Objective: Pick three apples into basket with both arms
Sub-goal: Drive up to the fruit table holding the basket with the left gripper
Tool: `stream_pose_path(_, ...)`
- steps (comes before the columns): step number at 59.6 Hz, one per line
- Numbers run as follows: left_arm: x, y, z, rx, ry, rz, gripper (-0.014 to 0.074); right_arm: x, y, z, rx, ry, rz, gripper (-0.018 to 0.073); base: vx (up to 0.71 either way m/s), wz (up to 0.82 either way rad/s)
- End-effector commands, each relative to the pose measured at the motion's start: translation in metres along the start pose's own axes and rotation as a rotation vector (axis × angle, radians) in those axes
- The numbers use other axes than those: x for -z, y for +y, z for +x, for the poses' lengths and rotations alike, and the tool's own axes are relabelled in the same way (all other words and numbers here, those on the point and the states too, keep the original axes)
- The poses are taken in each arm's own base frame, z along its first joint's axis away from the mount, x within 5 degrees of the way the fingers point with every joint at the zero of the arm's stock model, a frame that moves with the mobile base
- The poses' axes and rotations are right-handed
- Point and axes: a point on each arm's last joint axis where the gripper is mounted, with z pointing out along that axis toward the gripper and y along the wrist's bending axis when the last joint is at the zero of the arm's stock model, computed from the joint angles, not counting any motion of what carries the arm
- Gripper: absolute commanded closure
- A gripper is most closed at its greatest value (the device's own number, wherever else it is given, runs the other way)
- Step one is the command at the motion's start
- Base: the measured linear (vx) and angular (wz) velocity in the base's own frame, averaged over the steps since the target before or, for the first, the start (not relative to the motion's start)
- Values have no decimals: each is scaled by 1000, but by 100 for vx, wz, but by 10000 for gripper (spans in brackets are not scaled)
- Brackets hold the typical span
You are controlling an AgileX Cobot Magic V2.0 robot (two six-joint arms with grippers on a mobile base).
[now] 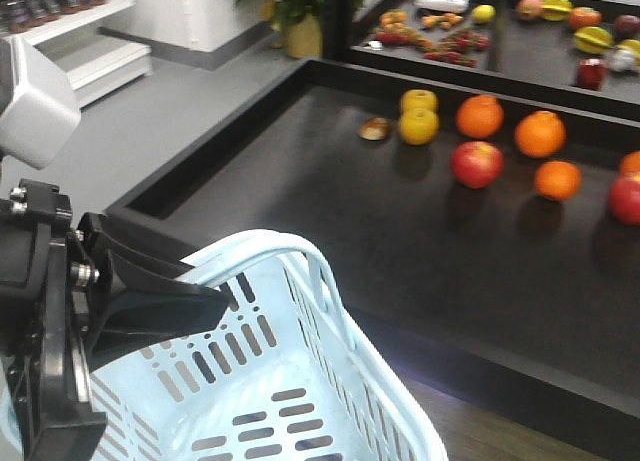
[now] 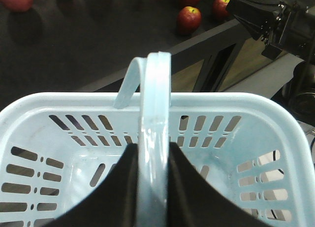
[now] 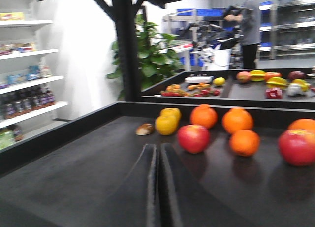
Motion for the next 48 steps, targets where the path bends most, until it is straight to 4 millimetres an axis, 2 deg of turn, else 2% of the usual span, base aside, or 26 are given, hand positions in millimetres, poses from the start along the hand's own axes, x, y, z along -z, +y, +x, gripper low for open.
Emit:
stream_pose_path(1, 11, -6, -14, 20, -123, 3, 603, 1, 1, -2, 7, -64, -17, 564, 11, -57)
stream_pose_path(24, 11, -6, -14, 20, -123, 3, 603, 1, 1, -2, 7, -64, -17, 564, 10, -47)
stream_pose_path(48, 11, -6, -14, 20, -123, 3, 603, 1, 1, -2, 7, -64, -17, 564, 11, -18)
